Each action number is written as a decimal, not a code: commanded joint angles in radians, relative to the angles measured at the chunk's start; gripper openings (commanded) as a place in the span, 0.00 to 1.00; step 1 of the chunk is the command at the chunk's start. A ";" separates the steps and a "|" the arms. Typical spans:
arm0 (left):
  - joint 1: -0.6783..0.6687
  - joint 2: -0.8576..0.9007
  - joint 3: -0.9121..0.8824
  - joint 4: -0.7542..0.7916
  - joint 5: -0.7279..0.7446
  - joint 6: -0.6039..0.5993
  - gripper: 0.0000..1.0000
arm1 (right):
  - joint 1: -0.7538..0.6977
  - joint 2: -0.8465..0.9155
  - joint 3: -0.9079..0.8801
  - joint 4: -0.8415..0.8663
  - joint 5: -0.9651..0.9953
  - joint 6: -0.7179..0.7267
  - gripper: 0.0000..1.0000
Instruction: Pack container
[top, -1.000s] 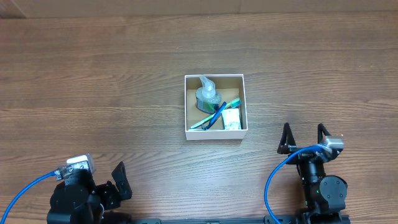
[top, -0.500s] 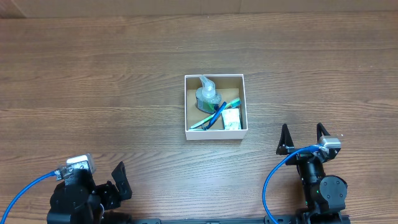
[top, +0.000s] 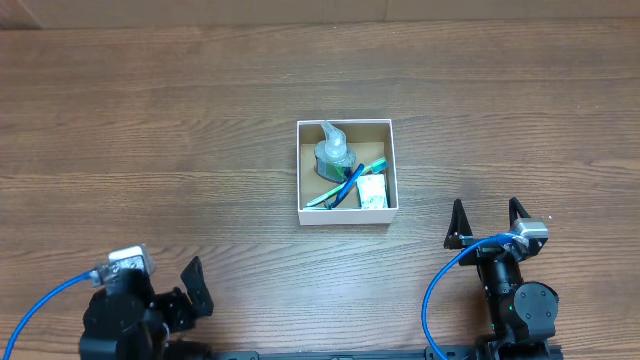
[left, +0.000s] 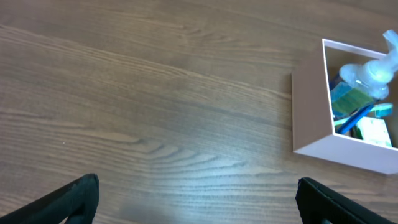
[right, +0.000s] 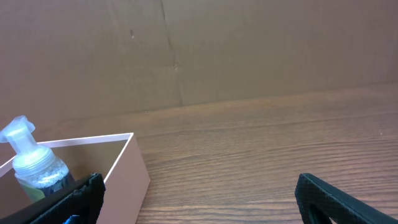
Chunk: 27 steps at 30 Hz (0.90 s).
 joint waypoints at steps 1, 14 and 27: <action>0.020 -0.058 -0.146 0.119 0.009 0.057 1.00 | -0.001 -0.009 -0.010 0.009 -0.006 -0.006 1.00; 0.025 -0.349 -0.750 1.113 0.032 0.406 1.00 | -0.001 -0.009 -0.010 0.009 -0.006 -0.006 1.00; 0.026 -0.349 -0.879 1.129 0.139 0.386 1.00 | -0.001 -0.009 -0.010 0.009 -0.006 -0.006 1.00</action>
